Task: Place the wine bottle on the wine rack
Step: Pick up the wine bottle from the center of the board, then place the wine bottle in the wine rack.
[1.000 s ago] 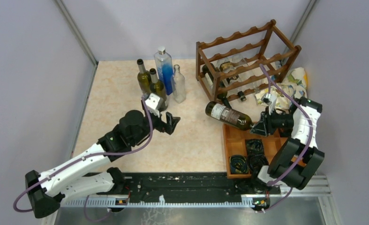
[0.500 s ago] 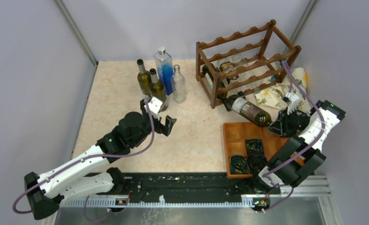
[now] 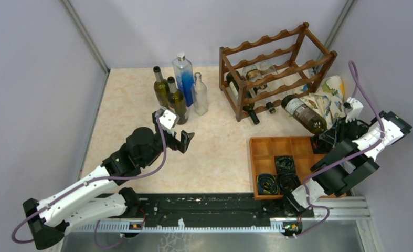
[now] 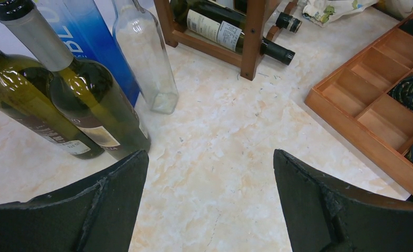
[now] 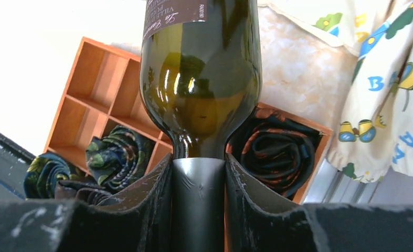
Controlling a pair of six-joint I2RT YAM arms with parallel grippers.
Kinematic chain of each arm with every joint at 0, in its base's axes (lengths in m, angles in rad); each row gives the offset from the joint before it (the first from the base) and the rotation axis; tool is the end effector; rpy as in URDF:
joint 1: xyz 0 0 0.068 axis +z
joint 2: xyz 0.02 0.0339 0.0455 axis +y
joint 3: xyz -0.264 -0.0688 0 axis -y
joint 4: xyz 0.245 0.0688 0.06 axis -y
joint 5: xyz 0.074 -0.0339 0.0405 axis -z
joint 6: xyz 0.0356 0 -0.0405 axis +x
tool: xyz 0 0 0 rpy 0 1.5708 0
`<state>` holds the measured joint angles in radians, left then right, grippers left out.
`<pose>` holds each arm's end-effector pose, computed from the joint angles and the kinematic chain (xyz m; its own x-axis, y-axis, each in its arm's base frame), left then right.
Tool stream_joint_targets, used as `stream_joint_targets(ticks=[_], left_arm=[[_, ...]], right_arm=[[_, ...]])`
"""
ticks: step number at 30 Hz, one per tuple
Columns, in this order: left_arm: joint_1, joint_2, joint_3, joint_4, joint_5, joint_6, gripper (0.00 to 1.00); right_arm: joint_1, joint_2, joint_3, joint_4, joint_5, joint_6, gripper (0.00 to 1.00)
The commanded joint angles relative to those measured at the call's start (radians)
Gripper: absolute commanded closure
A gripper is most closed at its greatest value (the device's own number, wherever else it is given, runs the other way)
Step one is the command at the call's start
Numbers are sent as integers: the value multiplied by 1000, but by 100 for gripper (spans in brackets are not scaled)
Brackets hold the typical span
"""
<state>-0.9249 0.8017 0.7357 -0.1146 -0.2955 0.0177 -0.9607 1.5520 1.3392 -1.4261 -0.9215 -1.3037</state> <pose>0.1233 -0.1464 0.3275 -0.0976 0.1577 -0.9827 0.5933 0.8019 0.0697 0.1726 -0.1974 0.2891 -0.6588 -0.0755 -0.7485 -0.4124 0.8684 0.2754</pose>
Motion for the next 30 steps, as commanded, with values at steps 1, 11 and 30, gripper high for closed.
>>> stream_joint_targets(ticks=[1,11,30], left_arm=[[4,-20,-8,-8,-11,14,6],[4,-18,-9,-10,-11,17,6],[4,-10,-11,-12,-14,23,6]], right_arm=[[-2,-30,14,167,-156,140,100],[-1,-78,-86,529,-123,429,100],[107,-53,-148,823,-22,644,100]])
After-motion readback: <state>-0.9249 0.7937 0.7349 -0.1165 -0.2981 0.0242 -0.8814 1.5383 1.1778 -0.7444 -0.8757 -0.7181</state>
